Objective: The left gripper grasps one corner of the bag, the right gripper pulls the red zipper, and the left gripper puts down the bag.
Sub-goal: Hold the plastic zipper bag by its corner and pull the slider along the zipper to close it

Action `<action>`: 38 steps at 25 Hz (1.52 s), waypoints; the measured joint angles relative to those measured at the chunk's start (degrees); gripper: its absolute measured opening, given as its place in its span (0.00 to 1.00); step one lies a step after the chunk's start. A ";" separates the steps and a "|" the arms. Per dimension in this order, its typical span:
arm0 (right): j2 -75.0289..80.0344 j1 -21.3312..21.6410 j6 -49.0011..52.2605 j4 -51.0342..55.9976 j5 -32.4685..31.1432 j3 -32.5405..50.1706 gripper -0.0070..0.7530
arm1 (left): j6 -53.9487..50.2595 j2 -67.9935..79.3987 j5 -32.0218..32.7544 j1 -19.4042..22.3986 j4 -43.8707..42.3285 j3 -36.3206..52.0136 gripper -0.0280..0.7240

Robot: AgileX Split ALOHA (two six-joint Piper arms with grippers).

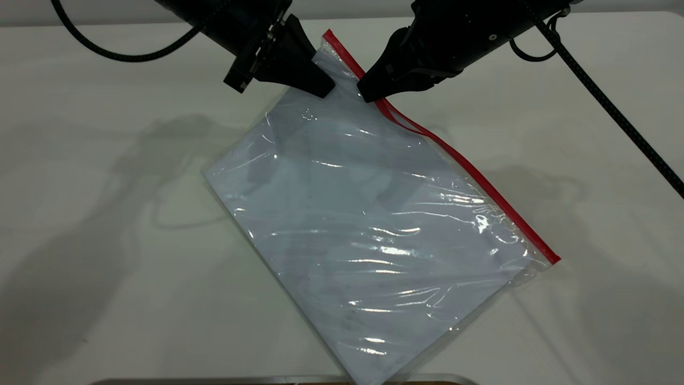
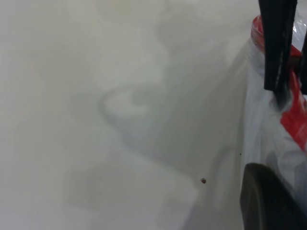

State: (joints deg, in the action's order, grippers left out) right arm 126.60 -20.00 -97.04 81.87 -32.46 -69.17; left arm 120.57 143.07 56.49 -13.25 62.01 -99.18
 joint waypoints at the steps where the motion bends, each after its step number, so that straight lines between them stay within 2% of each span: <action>1: 0.00 0.00 0.00 0.00 0.00 0.00 0.06 | -0.06 0.00 0.00 0.05 0.06 0.00 0.11; 12: 0.00 -0.17 0.56 -0.33 0.34 -0.09 0.07 | -0.23 0.05 1.03 0.95 0.41 0.00 0.11; 18: 0.00 -0.53 4.38 -3.38 1.08 -0.20 0.07 | -0.30 0.05 1.63 1.33 0.55 0.00 0.11; 38: -0.49 -0.53 25.90 -27.47 2.33 -0.59 0.07 | -1.72 0.05 1.70 1.67 0.59 0.00 0.11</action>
State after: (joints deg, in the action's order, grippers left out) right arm 126.11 -20.53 -71.14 54.40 -30.13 -69.76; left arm 118.85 143.12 58.19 -11.59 62.60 -99.18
